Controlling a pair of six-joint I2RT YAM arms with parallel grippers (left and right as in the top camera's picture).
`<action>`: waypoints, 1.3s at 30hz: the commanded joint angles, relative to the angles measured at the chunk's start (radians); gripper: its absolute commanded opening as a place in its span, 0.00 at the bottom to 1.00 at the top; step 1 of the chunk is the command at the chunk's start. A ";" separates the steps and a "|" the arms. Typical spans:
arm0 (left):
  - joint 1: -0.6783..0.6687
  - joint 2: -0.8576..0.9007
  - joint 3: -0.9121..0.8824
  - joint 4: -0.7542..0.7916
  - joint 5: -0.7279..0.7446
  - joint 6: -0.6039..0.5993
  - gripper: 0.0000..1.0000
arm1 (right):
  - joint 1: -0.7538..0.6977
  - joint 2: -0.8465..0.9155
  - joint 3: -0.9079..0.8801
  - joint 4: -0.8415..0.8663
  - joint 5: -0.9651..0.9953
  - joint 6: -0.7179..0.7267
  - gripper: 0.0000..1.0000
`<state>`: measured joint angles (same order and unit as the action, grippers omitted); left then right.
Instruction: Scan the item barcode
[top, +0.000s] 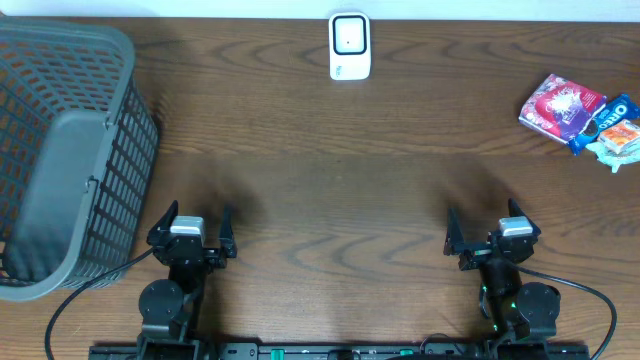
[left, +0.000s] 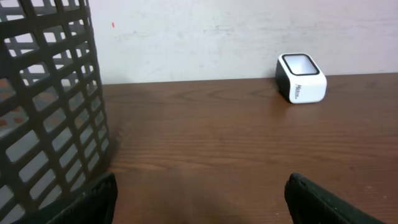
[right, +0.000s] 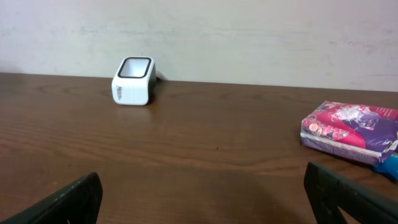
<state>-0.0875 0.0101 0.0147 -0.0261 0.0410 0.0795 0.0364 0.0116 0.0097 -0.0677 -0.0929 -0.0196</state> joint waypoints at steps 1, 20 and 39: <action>0.004 -0.008 -0.011 -0.051 -0.053 0.013 0.86 | -0.009 -0.006 -0.004 -0.002 0.005 0.000 0.99; 0.004 -0.008 -0.011 -0.048 -0.065 -0.021 0.86 | -0.009 -0.006 -0.004 -0.001 0.005 0.000 0.99; 0.004 -0.006 -0.011 -0.047 -0.056 -0.021 0.86 | -0.009 -0.006 -0.004 -0.001 0.005 0.000 0.99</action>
<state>-0.0875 0.0101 0.0185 -0.0284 0.0162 0.0563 0.0364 0.0116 0.0097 -0.0677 -0.0933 -0.0193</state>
